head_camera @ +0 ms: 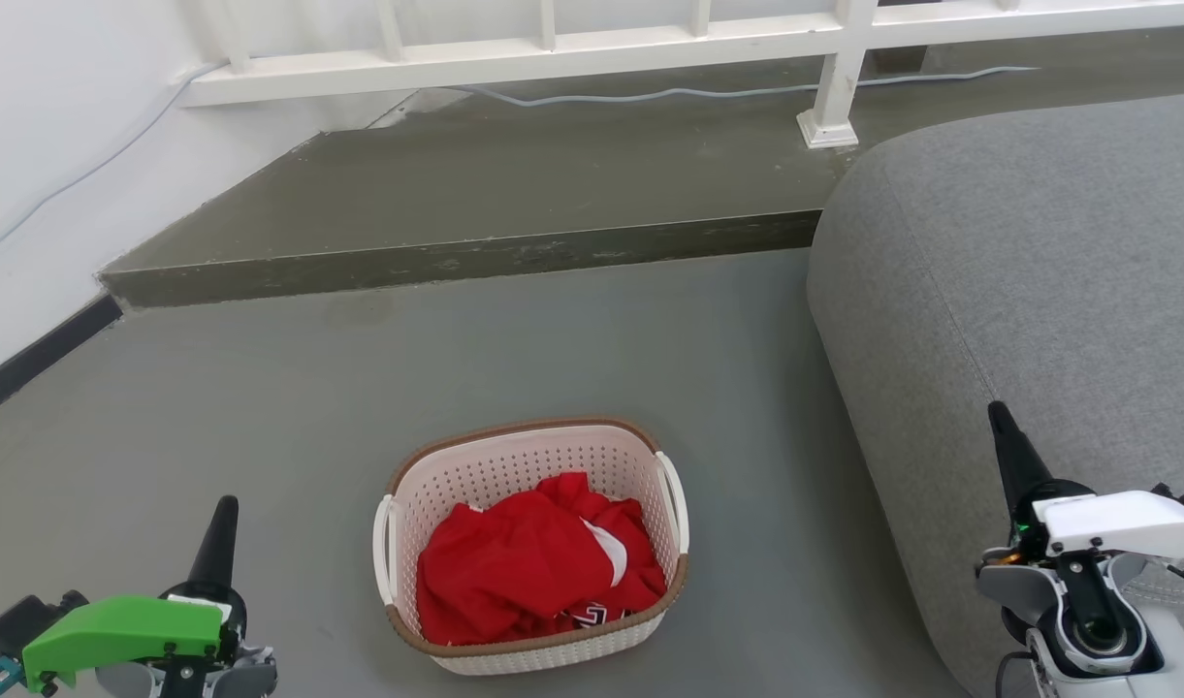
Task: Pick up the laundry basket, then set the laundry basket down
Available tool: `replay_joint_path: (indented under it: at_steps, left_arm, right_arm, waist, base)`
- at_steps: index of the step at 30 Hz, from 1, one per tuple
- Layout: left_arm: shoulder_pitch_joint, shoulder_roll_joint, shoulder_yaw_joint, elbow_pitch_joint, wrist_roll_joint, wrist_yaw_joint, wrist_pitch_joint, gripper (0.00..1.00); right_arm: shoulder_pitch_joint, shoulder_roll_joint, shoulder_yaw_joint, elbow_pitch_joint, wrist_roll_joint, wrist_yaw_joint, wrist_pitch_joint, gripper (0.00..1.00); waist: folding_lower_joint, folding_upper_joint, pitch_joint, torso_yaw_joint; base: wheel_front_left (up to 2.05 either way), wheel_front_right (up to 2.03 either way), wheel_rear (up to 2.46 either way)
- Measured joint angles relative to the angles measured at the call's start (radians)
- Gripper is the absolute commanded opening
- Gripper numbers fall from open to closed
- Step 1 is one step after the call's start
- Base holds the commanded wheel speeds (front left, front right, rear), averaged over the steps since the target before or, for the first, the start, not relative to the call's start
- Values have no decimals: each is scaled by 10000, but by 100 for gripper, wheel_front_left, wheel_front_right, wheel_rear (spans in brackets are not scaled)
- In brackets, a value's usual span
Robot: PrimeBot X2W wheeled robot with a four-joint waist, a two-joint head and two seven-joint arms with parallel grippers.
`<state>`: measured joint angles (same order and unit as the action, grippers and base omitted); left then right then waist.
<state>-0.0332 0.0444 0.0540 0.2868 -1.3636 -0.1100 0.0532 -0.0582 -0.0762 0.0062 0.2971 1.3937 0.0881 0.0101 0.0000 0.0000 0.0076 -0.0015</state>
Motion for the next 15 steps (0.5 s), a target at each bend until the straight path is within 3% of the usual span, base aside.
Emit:
replay_joint_path:
  at_steps: [15]
  left_arm:
    - [-208,-40,253,-33,-1762,-102,491,0]
  right_arm:
    - [-9,65,-719,-65,1841,211,483,0]
  waist:
    - [0,0,-39,13]
  base:
    - [0,0,0]
